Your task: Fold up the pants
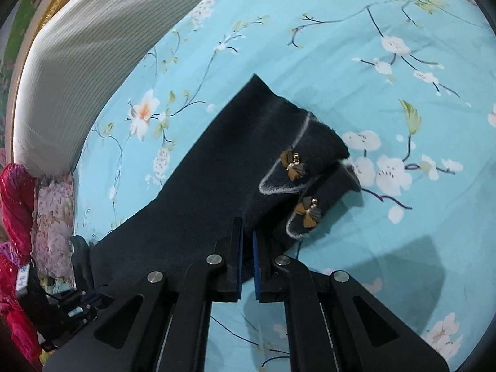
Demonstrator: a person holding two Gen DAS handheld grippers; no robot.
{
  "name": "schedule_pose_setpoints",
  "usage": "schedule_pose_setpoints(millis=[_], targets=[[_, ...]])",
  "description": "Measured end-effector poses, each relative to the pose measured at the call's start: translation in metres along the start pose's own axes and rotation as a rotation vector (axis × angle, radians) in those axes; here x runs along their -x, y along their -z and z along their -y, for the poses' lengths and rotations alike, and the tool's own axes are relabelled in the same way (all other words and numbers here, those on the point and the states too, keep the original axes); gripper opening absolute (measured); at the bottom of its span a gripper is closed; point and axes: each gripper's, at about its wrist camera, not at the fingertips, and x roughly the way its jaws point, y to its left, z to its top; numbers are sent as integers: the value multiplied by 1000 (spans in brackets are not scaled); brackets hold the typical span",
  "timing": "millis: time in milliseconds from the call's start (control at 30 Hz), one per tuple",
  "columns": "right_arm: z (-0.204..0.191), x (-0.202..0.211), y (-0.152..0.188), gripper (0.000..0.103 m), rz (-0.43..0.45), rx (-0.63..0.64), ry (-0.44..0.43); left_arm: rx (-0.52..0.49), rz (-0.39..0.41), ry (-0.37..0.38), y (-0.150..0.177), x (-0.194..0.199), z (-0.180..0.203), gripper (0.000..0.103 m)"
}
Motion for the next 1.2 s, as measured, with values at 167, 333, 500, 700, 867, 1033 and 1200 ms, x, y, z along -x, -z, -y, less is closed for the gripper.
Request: schedule_pose_setpoints(millis=[167, 333, 500, 700, 867, 1033, 1200], targets=[[-5, 6, 2, 6, 15, 36, 19, 14, -2, -3, 7, -4, 0, 7], [-14, 14, 6, 6, 35, 72, 20, 23, 15, -12, 9, 0, 0, 6], [-13, 14, 9, 6, 13, 82, 35, 36, 12, -2, 10, -3, -1, 6], [-8, 9, 9, 18, -48, 60, 66, 142, -32, 25, 10, -11, -11, 17], [-14, 28, 13, 55, -17, 80, 18, 234, -11, 24, 17, 11, -23, 38], [-30, 40, 25, 55, -14, 139, -58, 360, 28, -47, 24, 36, -47, 60], [-77, 27, 48, 55, -68, 352, -132, 522, 7, -76, 27, 46, -84, 67]])
